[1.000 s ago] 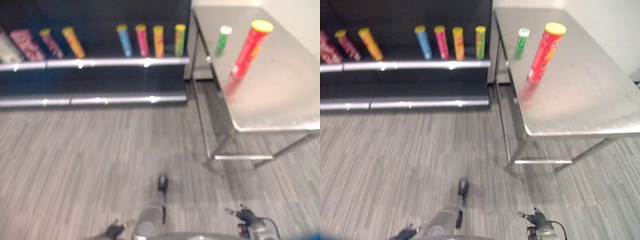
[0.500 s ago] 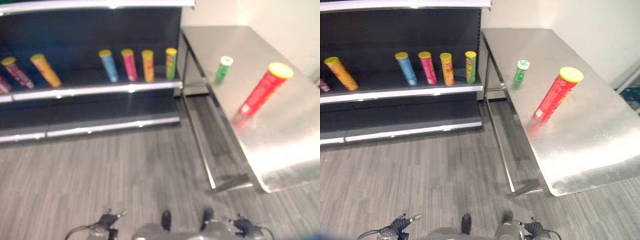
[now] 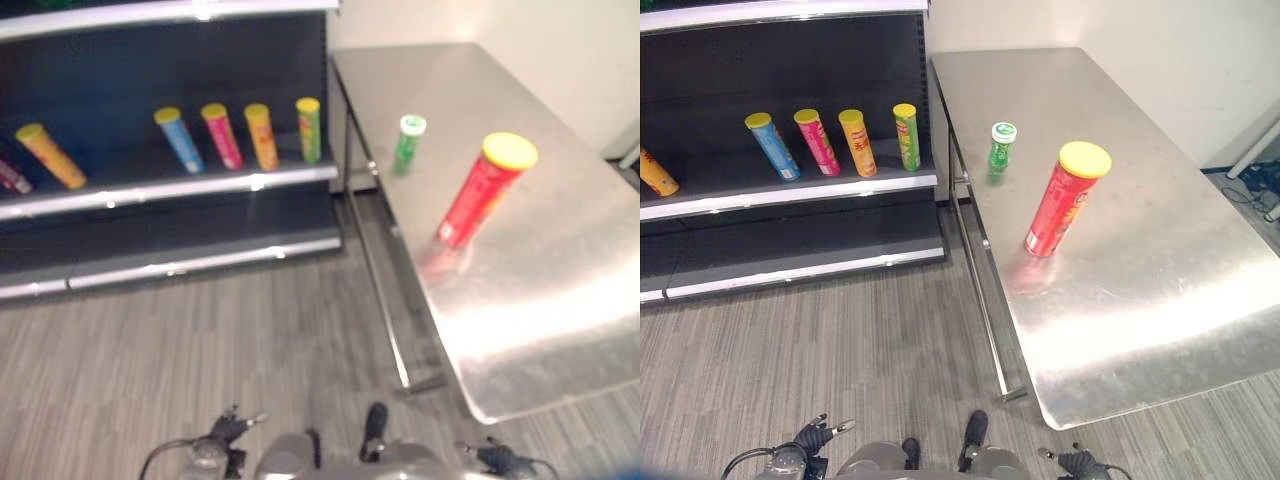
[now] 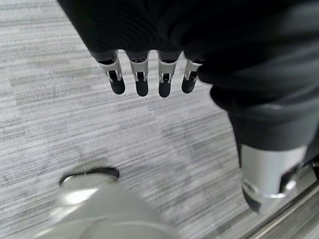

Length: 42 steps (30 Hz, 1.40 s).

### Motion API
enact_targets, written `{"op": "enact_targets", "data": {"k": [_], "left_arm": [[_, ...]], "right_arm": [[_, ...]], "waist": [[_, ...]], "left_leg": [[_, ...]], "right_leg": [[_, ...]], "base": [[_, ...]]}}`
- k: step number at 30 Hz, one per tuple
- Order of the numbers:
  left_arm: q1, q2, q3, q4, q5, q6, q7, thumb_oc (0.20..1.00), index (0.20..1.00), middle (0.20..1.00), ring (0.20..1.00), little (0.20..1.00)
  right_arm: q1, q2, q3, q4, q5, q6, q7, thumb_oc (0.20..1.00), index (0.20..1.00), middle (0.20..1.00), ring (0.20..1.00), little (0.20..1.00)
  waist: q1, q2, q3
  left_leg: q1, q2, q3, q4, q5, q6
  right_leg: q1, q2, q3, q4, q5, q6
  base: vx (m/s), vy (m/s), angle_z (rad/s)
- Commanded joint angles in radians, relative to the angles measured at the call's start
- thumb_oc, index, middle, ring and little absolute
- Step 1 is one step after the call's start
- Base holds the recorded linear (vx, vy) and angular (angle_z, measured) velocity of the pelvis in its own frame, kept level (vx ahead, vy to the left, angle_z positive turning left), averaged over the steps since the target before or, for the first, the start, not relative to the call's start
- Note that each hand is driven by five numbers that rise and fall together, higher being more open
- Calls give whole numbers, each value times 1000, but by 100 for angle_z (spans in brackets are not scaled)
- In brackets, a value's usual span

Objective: Put the goods on the table back onto the shelves and tidy them up.

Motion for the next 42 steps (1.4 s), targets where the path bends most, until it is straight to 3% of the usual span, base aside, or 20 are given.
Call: {"op": "enact_targets", "data": {"k": [1, 2, 4, 7, 8, 9, 11, 12, 13, 16, 19, 22, 27, 31, 32, 33, 35, 37, 38, 42], "left_arm": [[-12, 3, -1, -21, -39, -29, 16, 1000, 1000, 1000, 1000, 1000], [-12, -3, -12, -11, -34, -32, 22, 1000, 1000, 1000, 1000, 1000], [-18, -11, -19, 4, -30, -35, 24, 1000, 1000, 1000, 1000, 1000], [-38, -13, -26, 8, -23, -34, 24, 1000, 1000, 1000, 1000, 1000], [-38, -13, -26, 8, -23, -34, 24, 1000, 1000, 1000, 1000, 1000], [-29, -2, -21, 11, -16, -34, 14, 1000, 1000, 1000, 1000, 1000], [-18, 10, -19, 14, -3, -30, 6, 1000, 1000, 1000, 1000, 1000], [-12, 17, -13, 20, 8, -23, -1, 1000, 1000, 1000, 1000, 1000], [-12, 17, -13, 19, 8, -23, -1, 1000, 1000, 1000, 1000, 1000], [-6, 14, 0, 26, 14, -18, -7, 1000, 1000, 1000, 1000, 1000], [-13, 11, 0, 38, 13, -14, -9, 1000, 1000, 1000, 1000, 1000], [-22, 4, 2, 46, 6, -14, -10, 1000, 1000, 1000, 1000, 1000], [-37, 9, -7, 43, 10, -17, -7, 1000, 1000, 1000, 1000, 1000], [-45, 16, -7, 21, -5, -20, -3, 1000, 1000, 1000, 1000, 1000], [-44, 18, -7, 17, -7, -19, -2, 1000, 1000, 1000, 1000, 1000], [-45, 23, -4, -12, -21, -18, 1, 1000, 1000, 1000, 1000, 1000], [-49, 24, -5, -23, -31, -18, 6, 1000, 1000, 1000, 1000, 1000], [-55, 23, -1, -23, -47, -18, 14, 1000, 1000, 1000, 1000, 1000], [-54, 18, 3, -25, -51, -19, 16, 1000, 1000, 1000, 1000, 1000], [-47, 18, 4, -25, -49, -16, 16, 1000, 1000, 1000, 1000, 1000]], "right_arm": [[23, -49, 13, -24, -2, -4, -4, 1000, 1000, 1000, 1000, 1000], [28, -55, 3, -23, 3, -2, -14, 1000, 1000, 1000, 1000, 1000], [32, -62, -18, -11, 6, -1, -12, 1000, 1000, 1000, 1000, 1000], [28, -59, -61, 3, 9, 9, -20, 1000, 1000, 1000, 1000, 1000], [29, -59, -62, 2, 9, 9, -20, 1000, 1000, 1000, 1000, 1000], [38, -51, -71, -2, 13, 6, -15, 1000, 1000, 1000, 1000, 1000], [46, -48, -65, 0, -4, 11, -10, 1000, 1000, 1000, 1000, 1000], [54, -45, -60, 3, -15, 8, -9, 1000, 1000, 1000, 1000, 1000], [54, -45, -60, 3, -15, 8, -9, 1000, 1000, 1000, 1000, 1000], [51, -50, -52, 24, -15, 11, -10, 1000, 1000, 1000, 1000, 1000], [40, -60, -46, 43, -9, 7, -20, 1000, 1000, 1000, 1000, 1000], [29, -73, -40, 47, 8, -2, -25, 1000, 1000, 1000, 1000, 1000], [20, -95, -33, 31, 13, -13, -26, 1000, 1000, 1000, 1000, 1000], [17, -108, -31, -15, 33, -29, -27, 1000, 1000, 1000, 1000, 1000], [20, -110, -34, -27, 43, -33, -26, 1000, 1000, 1000, 1000, 1000], [16, -117, -43, -57, 73, -39, -27, 1000, 1000, 1000, 1000, 1000], [12, -120, -45, -64, 85, -42, -34, 1000, 1000, 1000, 1000, 1000], [13, -120, -54, -57, 101, -34, -39, 1000, 1000, 1000, 1000, 1000], [26, -121, -69, -51, 109, -31, -39, 1000, 1000, 1000, 1000, 1000], [51, -124, -121, -20, 133, -26, -49, 1000, 1000, 1000, 1000, 1000]], "waist": [[13, 43, 4], [15, 68, -3], [0, 102, -23], [-24, 116, -32], [-22, 115, -32], [-29, 114, -30], [-27, 116, -21], [-25, 126, -15], [-26, 126, -15], [-40, 128, -7], [-36, 106, 3], [-41, 90, 6], [-29, 58, 7], [-30, 28, 10], [-31, 22, 12], [-26, 13, 34], [-24, 11, 48], [-28, 3, 53], [-31, 5, 44], [-35, 22, 11]], "left_leg": [[-11, 160, -63, -202, 105, -51], [-19, 208, -158, -302, 168, -77], [11, 206, -232, -383, 162, -99], [9, 147, -200, -316, 109, -84], [8, 145, -197, -313, 108, -83], [41, 122, -127, -318, 84, -58], [74, 104, -67, -329, 73, -32], [91, 97, -32, -340, 66, -18], [92, 97, -33, -340, 66, -18], [110, 51, -35, -363, 77, 12], [112, 10, -22, -361, 73, 23], [127, -17, -30, -369, 72, 32], [129, -25, -28, -343, 48, 22], [104, -2, -15, -231, -3, -7], [97, 7, -6, -190, -16, -15], [32, 8, -9, -23, 17, -26], [-25, 1, -21, 77, 37, -26], [-52, 19, 6, 61, 27, -18], [-27, 43, 32, -32, 11, -16], [-5, 70, 46, -227, 58, -18]], "right_leg": [[124, -108, 62, 50, -154, 186], [128, -130, 121, 47, -164, 204], [129, -156, 159, 48, -163, 217], [83, -258, 184, 84, -102, 249], [81, -259, 187, 85, -102, 250], [35, -295, 160, 129, -58, 243], [6, -322, 90, 180, -17, 232], [11, -332, 2, 206, -38, 216], [13, -332, 1, 206, -39, 216], [-14, -204, 66, 206, -91, 196], [-20, -101, 21, 127, -100, 182], [-33, -28, 28, 81, -98, 170], [1, -28, 2, 61, -92, 160], [24, -27, -6, 56, -105, 146], [38, -23, -7, 56, -116, 139], [54, -19, 4, 66, -128, 119], [56, -18, 7, 71, -131, 112], [67, -21, 10, 65, -142, 115], [78, -25, 10, 54, -145, 126], [85, -25, 18, 42, -150, 140]], "base": [[200, 610, -77], [221, 694, -73], [192, 683, -31], [93, 546, -75], [80, 532, -100], [57, 480, -74], [38, 578, -57], [4, 392, -84], [23, 364, -99], [58, 266, -46], [55, 119, -27], [103, 60, 28], [134, -58, 15], [137, -138, 11], [121, -156, 7], [79, -107, 7], [18, -56, 19], [76, -7, 8], [140, 74, -12], [146, 138, 2]]}}
